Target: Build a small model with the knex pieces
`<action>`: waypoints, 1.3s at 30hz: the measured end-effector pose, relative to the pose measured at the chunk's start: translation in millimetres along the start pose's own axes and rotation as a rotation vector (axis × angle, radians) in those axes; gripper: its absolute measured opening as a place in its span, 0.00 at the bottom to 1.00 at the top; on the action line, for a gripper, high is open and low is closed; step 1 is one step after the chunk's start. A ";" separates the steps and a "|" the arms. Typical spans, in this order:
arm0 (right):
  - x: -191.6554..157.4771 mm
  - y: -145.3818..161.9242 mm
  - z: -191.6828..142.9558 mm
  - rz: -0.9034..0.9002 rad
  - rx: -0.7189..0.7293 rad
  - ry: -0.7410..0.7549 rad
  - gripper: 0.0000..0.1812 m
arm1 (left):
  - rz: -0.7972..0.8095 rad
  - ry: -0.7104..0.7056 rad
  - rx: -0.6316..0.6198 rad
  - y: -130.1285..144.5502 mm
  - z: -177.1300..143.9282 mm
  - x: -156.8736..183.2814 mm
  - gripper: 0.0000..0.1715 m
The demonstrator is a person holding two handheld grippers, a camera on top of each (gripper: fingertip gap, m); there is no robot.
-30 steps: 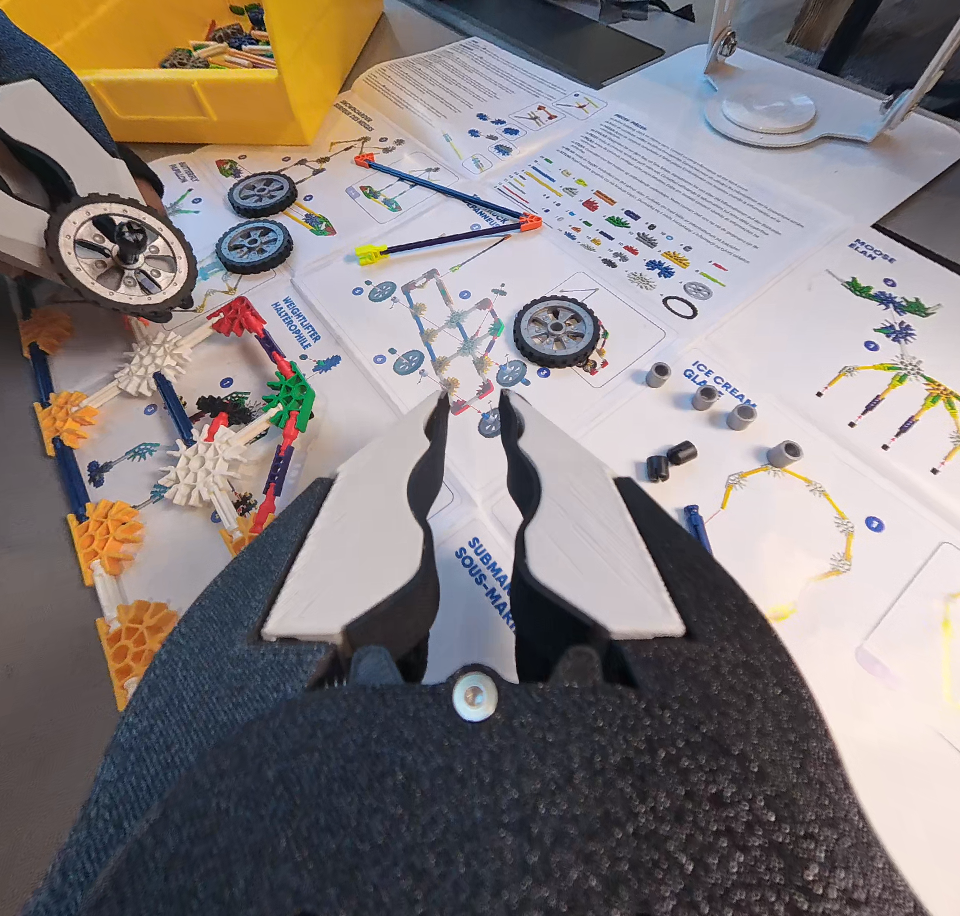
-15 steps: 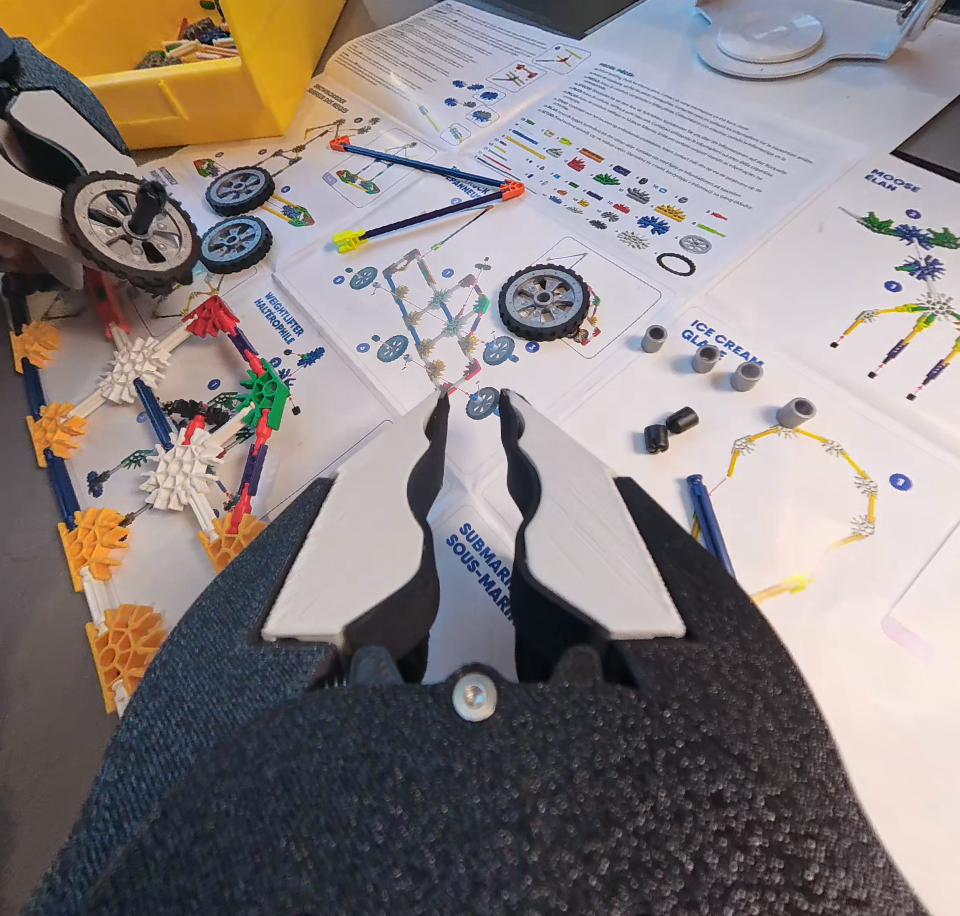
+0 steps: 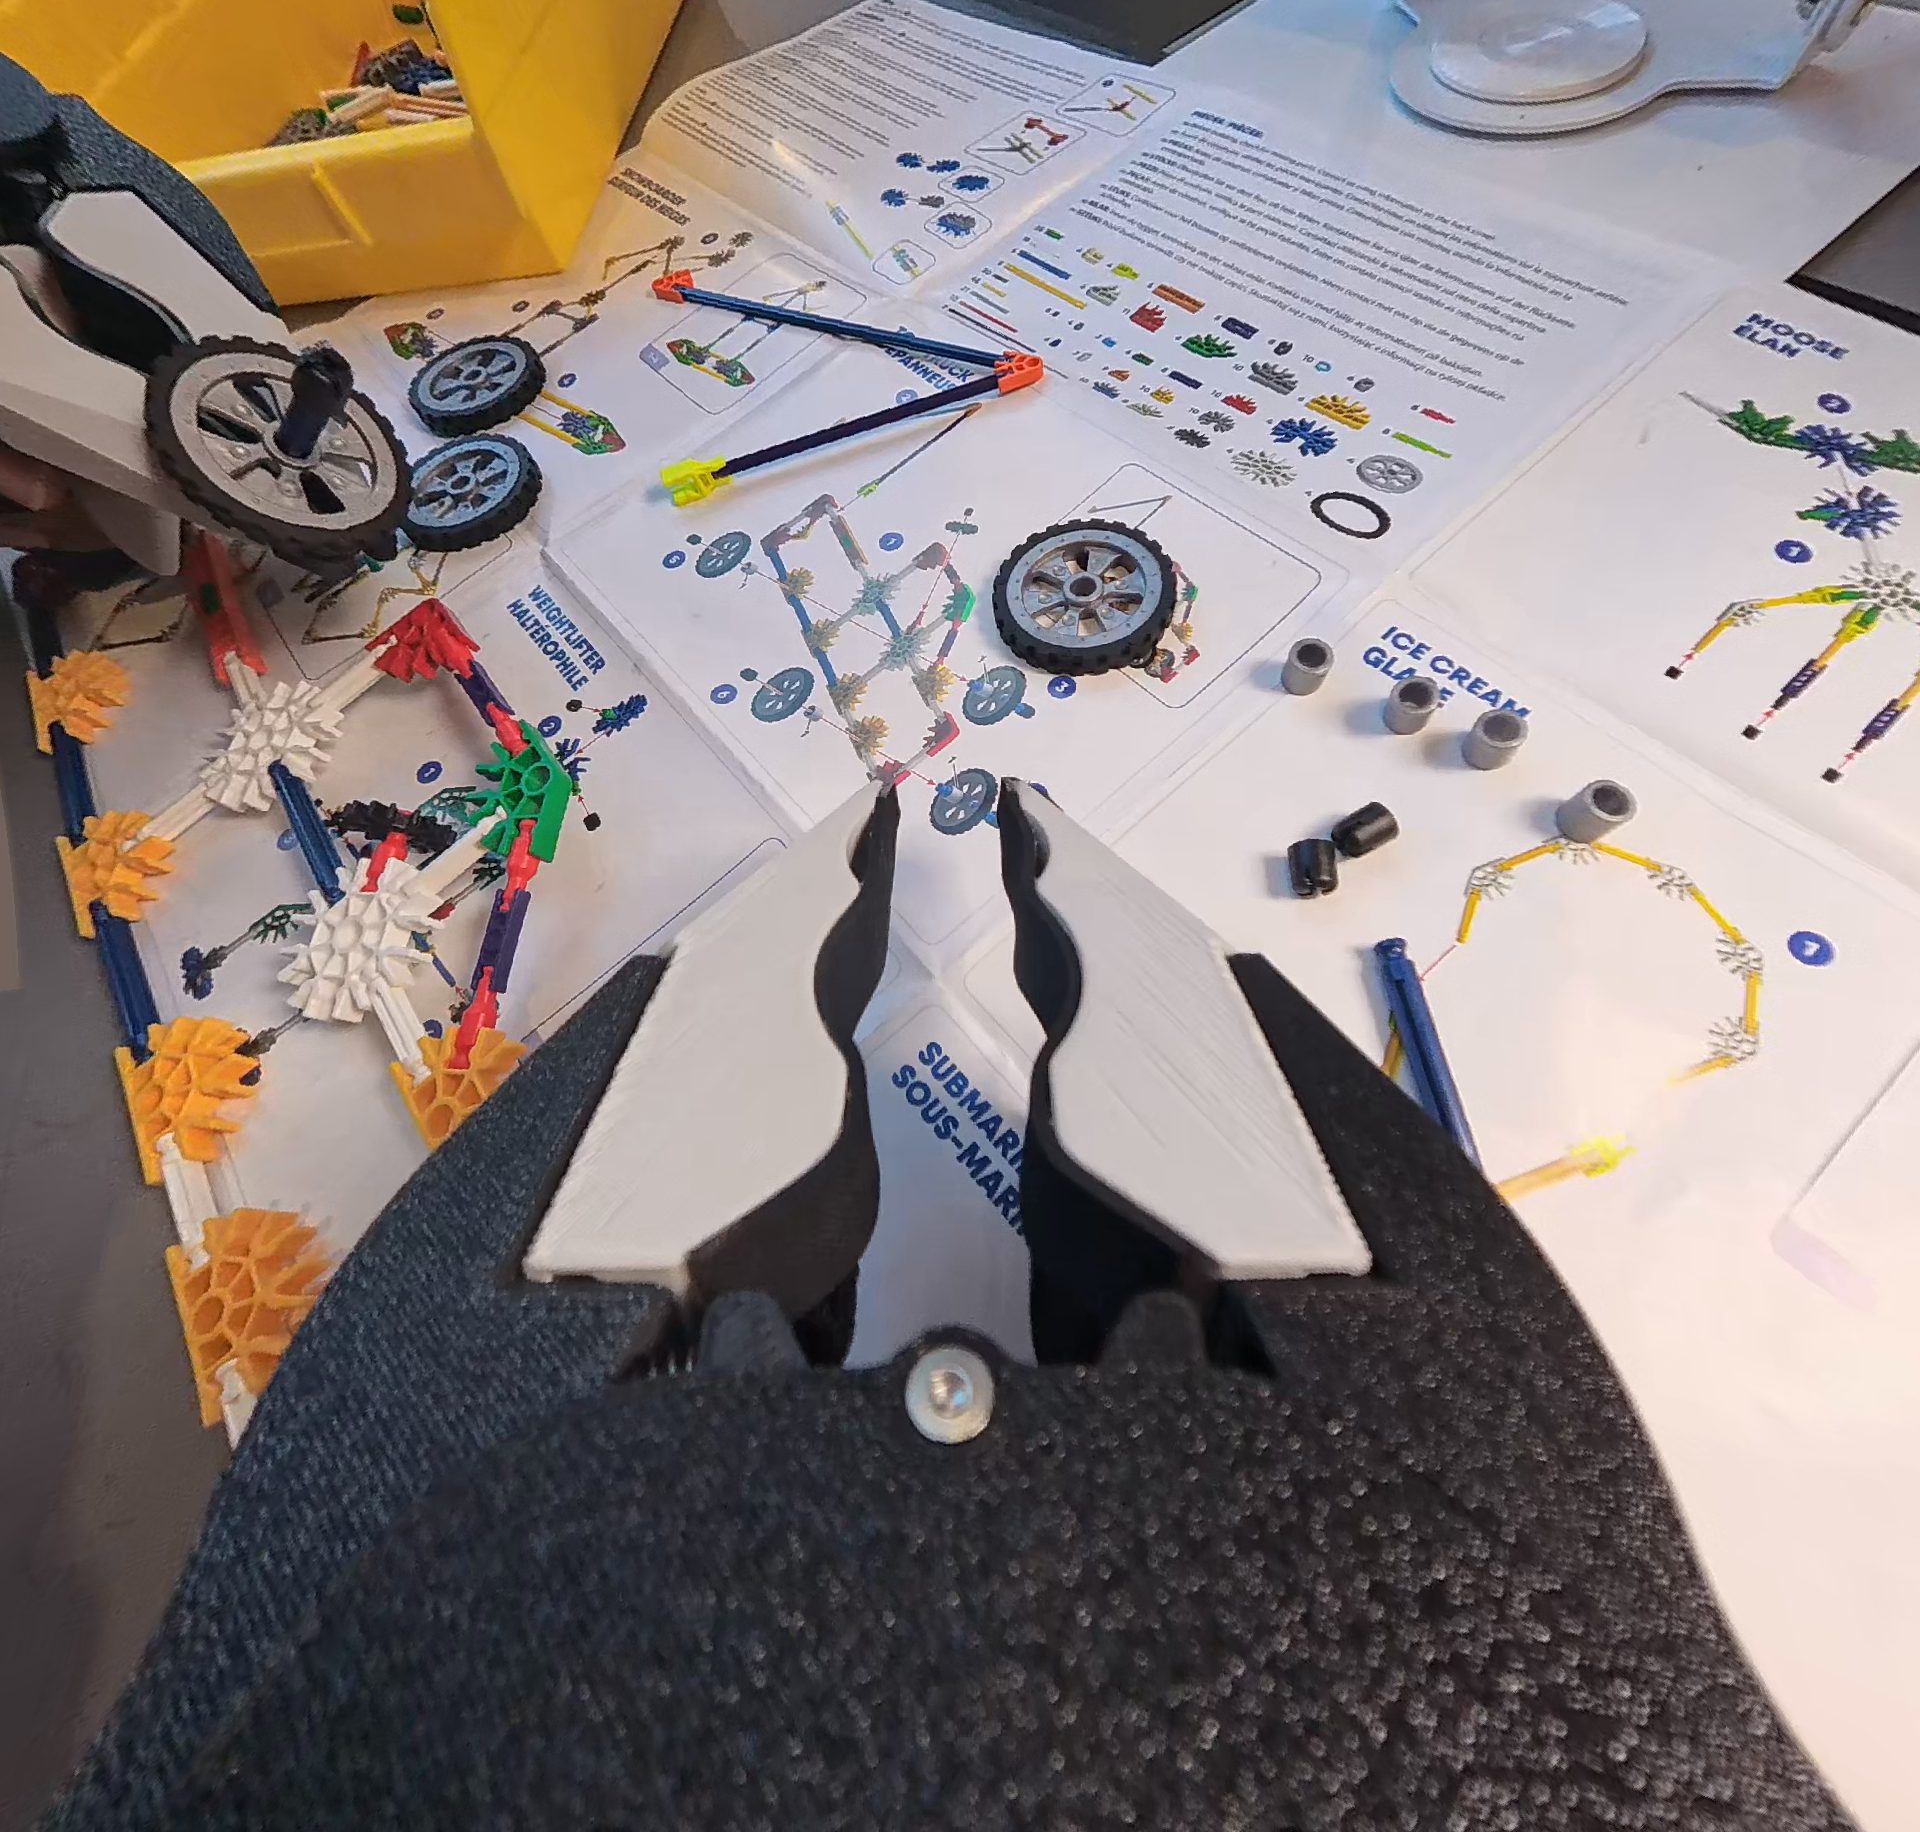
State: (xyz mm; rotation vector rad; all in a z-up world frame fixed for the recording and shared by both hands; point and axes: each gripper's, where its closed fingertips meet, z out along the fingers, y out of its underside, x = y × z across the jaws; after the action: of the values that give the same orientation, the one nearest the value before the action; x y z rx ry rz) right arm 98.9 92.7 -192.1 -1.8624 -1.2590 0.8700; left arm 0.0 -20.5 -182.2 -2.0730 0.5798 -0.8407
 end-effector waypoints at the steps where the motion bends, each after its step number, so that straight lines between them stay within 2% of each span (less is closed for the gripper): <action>1: 0.1 -0.1 0.0 0.001 0.000 0.000 0.10 | -0.001 0.001 0.001 -0.2 -0.2 0.1 0.02; 11: -0.5 0.6 0.1 -0.007 -0.007 0.002 0.10 | 0.020 -0.007 -0.015 1.2 0.8 1.7 0.02; 20: -26.6 -1.7 1.1 -0.144 -0.012 -0.082 0.10 | 0.247 -0.139 -0.149 14.8 4.7 4.3 0.01; 23: -32.6 -1.0 1.8 -0.179 -0.025 -0.087 0.10 | 0.273 -0.153 -0.176 18.1 6.1 6.4 0.01; 39: -7.0 4.8 -0.4 -0.178 -0.080 0.055 0.12 | 0.362 -0.169 -0.163 18.0 10.3 12.6 0.01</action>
State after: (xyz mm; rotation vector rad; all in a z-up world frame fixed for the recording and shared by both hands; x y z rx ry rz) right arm 99.4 84.7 -195.0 -1.7904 -1.4192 0.6785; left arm 14.1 -33.6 -197.0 -2.0707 0.9193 -0.4170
